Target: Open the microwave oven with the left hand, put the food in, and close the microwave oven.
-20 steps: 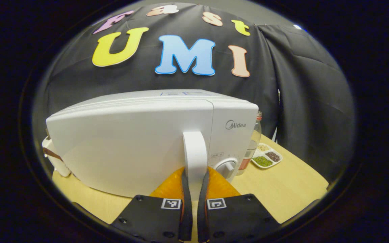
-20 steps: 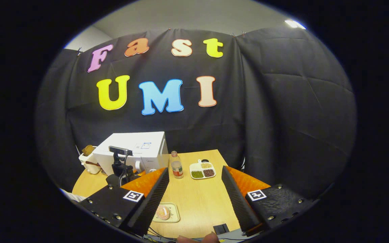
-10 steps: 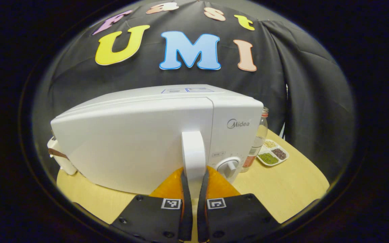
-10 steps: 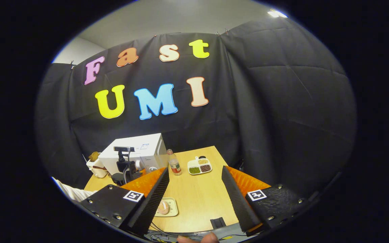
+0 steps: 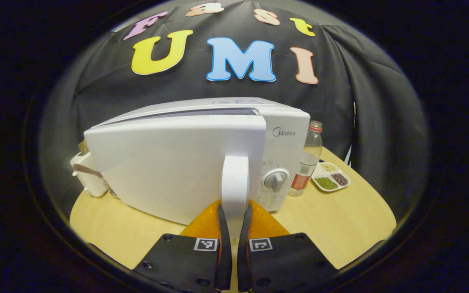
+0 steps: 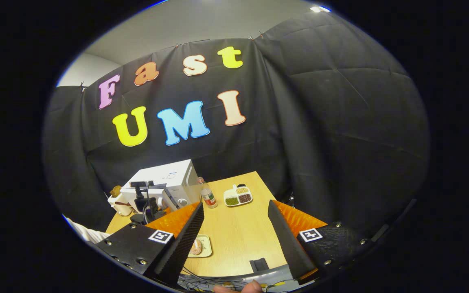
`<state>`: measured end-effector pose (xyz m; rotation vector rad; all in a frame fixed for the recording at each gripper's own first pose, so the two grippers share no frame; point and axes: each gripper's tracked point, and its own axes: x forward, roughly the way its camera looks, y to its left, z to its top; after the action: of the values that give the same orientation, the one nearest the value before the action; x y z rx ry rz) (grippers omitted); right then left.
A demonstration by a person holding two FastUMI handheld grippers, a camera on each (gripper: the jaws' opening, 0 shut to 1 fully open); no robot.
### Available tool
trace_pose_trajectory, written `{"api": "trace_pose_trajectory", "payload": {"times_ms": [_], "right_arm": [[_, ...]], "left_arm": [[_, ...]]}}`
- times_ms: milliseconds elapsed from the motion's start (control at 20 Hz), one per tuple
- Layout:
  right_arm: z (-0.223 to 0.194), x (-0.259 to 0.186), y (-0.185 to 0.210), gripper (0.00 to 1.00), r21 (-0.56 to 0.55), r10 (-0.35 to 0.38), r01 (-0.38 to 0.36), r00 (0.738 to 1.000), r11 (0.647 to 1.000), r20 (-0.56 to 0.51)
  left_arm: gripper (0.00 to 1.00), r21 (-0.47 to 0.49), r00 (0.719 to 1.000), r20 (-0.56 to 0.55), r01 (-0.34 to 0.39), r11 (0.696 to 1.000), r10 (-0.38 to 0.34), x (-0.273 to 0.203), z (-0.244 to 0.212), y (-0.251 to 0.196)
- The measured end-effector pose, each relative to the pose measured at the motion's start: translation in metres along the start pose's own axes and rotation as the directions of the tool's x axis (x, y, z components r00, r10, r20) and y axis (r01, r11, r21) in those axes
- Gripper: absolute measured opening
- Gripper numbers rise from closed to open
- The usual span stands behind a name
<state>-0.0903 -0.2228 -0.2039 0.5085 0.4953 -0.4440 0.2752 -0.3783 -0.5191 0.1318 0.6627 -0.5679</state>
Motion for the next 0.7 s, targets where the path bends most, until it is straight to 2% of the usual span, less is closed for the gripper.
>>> {"api": "trace_pose_trajectory", "payload": {"times_ms": [200, 350, 400, 500, 700], "right_arm": [[-0.033, 0.011, 0.015, 0.96, -0.008, 0.072, -0.073, 0.995, 0.997, -0.067], [-0.064, 0.021, 0.038, 0.97, -0.005, 0.132, -0.134, 0.981, 0.991, -0.142], [-0.075, 0.025, 0.047, 0.97, -0.014, 0.146, -0.151, 0.975, 0.988, -0.167], [-0.094, 0.03, 0.064, 0.97, -0.043, 0.164, -0.176, 0.966, 0.983, -0.201], [-0.122, 0.044, 0.097, 0.97, -0.109, 0.154, -0.184, 0.958, 0.977, -0.243]], "left_arm": [[0.14, -0.001, 0.999, -0.017, -0.034, 0.999, 0.034, -0.073, -0.041, 0.043], [0.12, -0.044, 0.993, -0.04, -0.115, 0.992, 0.113, -0.12, -0.07, 0.087], [0.16, -0.055, 0.989, -0.047, -0.144, 0.988, 0.142, -0.134, -0.078, 0.103], [0.13, -0.077, 0.984, -0.048, -0.175, 0.982, 0.171, -0.154, -0.091, 0.13], [0.12, -0.085, 0.985, -0.042, -0.171, 0.982, 0.167, -0.177, -0.108, 0.175]]}}
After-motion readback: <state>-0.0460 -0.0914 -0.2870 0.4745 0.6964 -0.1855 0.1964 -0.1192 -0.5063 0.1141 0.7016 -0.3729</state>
